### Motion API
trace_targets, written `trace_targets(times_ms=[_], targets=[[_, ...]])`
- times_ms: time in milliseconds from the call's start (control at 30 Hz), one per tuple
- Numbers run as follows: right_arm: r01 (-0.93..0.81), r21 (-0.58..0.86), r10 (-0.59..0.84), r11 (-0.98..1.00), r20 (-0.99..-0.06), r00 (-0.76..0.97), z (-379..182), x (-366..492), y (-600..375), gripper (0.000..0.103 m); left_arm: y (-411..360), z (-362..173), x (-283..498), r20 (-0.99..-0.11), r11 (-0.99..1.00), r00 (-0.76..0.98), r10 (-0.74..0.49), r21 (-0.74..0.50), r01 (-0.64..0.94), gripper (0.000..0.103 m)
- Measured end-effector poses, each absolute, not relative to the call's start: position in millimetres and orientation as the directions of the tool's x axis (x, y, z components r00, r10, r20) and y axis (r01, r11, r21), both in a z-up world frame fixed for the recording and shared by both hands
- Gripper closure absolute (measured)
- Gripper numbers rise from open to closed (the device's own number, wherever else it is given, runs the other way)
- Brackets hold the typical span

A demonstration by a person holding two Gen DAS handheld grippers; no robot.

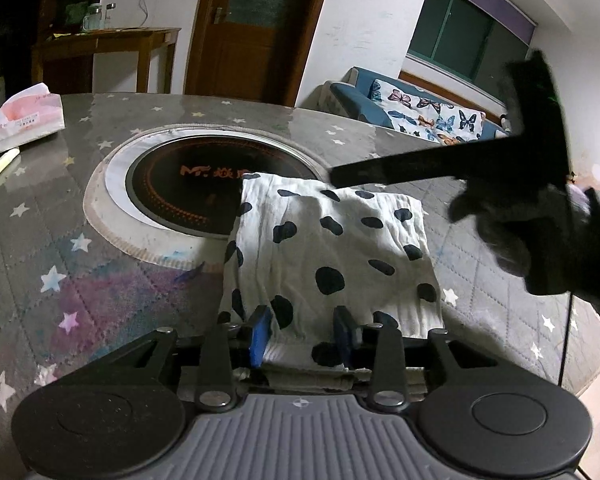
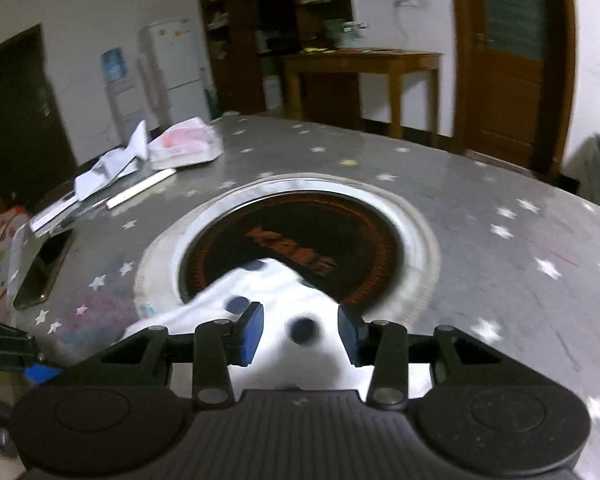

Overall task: Fold clothes
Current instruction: 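Release the pants with the right gripper and press the folded stack flat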

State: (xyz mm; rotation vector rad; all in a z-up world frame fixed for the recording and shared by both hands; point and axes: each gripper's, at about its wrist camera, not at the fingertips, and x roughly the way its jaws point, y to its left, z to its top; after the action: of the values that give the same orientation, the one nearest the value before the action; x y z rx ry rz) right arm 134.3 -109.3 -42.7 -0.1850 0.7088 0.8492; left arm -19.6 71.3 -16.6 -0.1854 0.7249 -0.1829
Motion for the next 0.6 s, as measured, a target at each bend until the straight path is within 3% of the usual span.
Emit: trace_targets(times_ms=[333, 600], targets=[[-0.769, 0.076, 0.578, 0.634, -0.708, 0.406, -74, 138, -64, 0.058, 70, -16, -21, -0.641, 0.969, 0.733, -0.228, -0.225, 0.105, 0.061], [-0.793, 0.083, 0.625, 0.604, -0.667, 0.406, -49, 108, -94, 0.056, 67, -12, -23, -0.632, 0.971, 0.743, -0.22, -0.214, 0.105, 0.055]])
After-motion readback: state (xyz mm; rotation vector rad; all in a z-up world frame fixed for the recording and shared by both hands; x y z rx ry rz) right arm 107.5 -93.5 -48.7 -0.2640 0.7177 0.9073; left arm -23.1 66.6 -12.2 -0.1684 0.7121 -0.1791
